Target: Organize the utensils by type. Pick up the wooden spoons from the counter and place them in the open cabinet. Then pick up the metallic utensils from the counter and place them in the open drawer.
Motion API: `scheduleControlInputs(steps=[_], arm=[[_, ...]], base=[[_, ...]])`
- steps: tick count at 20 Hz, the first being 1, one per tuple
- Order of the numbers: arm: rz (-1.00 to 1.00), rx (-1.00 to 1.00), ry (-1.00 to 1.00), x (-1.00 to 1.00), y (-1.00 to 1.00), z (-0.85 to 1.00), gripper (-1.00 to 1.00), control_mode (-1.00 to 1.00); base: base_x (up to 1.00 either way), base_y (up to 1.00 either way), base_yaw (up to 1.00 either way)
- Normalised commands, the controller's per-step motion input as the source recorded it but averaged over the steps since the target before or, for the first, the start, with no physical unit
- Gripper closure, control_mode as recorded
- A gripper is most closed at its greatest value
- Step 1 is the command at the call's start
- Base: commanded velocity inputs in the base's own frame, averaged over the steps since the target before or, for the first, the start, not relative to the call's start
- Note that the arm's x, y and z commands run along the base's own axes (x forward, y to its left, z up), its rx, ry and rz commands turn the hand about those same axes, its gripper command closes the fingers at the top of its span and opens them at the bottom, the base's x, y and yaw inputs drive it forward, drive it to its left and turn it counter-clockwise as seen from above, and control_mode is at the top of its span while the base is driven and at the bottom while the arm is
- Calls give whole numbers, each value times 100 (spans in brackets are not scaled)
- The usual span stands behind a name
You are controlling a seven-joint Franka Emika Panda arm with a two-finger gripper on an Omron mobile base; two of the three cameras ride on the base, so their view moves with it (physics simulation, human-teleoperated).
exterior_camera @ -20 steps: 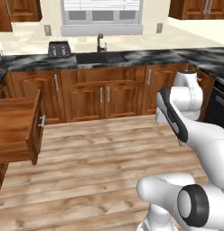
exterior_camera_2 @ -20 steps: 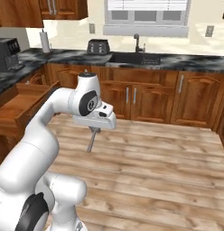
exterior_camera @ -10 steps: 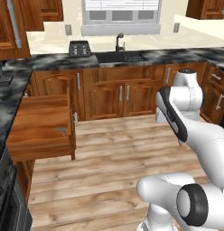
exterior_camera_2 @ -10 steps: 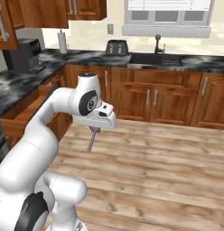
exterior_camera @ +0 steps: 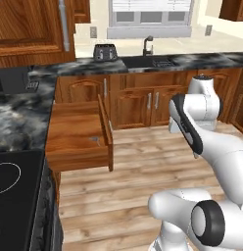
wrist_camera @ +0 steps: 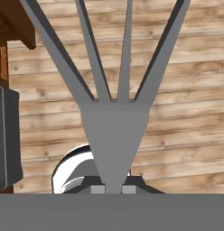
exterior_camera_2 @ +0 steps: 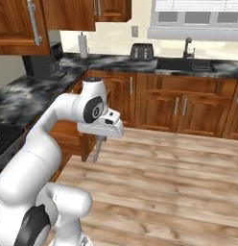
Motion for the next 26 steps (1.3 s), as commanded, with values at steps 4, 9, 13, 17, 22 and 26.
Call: scheduleControlInputs(steps=[4,9,13,17,22,26], arm=[[0,0,0,0,0,0,100,100],[0,0,0,0,0,0,100,100],[0,0,0,0,0,0,100,100],[0,0,0,0,0,0,100,100],[0,0,0,0,0,0,100,100],[0,0,0,0,0,0,100,100]], base=[[31,52,1],[43,38,7],[47,17,4],[60,8,9],[64,5,12],[48,26,1]])
